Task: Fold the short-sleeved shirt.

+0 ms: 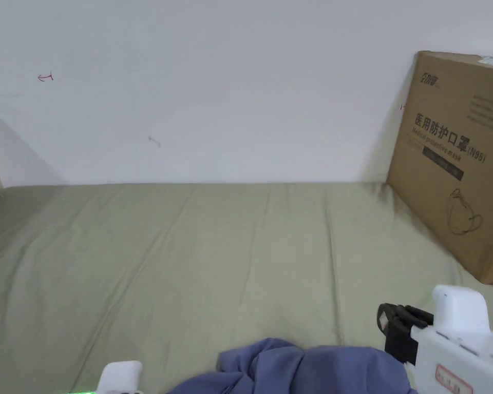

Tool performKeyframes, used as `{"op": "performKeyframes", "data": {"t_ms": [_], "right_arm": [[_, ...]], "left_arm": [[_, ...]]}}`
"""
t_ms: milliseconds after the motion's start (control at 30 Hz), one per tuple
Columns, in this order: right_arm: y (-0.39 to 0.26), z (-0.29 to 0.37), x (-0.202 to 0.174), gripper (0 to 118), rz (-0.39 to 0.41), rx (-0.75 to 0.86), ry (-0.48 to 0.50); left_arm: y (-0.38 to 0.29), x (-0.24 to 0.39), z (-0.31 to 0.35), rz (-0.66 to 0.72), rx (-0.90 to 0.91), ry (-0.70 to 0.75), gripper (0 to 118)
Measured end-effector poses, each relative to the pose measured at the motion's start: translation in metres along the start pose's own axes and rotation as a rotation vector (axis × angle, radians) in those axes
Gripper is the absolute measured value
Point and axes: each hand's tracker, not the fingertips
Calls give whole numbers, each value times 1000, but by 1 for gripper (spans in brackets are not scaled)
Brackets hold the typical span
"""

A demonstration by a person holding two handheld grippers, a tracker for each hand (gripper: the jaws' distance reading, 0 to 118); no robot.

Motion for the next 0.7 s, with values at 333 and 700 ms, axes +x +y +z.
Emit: {"op": "performKeyframes", "data": {"t_ms": [333, 700], "right_arm": [[9, -203, 52, 97, -2, -629, -168], [4, -179, 54, 3, 162, -651, -79]], "left_arm": [[-14, -7, 50, 57, 71, -23, 12], [-17, -20, 65, 71, 60, -14, 12]]}}
